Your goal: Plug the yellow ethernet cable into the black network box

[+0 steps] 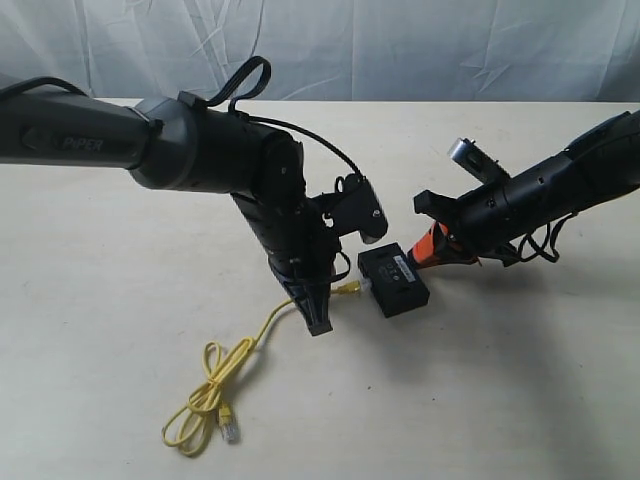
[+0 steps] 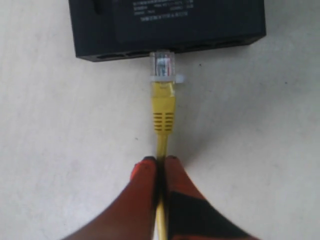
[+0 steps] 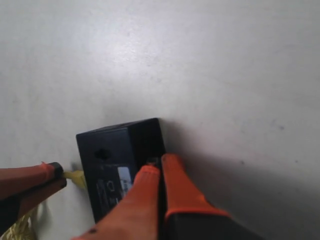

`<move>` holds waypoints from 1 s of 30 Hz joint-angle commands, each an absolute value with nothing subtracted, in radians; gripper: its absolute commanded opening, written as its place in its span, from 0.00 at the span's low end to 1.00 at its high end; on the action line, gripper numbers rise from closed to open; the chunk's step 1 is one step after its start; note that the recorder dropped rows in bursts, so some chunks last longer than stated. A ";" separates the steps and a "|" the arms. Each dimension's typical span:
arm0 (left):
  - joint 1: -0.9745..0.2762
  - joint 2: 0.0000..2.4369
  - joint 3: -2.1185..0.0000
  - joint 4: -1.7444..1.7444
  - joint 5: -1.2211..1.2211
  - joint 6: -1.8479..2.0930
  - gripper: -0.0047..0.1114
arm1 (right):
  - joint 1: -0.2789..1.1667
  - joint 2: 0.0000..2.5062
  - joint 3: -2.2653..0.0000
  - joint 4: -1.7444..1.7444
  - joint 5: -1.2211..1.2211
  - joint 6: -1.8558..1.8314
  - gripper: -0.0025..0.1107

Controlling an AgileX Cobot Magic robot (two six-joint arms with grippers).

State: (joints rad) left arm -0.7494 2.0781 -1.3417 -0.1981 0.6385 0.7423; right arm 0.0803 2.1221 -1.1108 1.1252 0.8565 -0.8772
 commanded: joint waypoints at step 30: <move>-0.760 2.073 -1.346 -0.168 0.606 0.683 0.04 | 0.118 2.122 -1.113 1.132 0.854 -0.874 0.01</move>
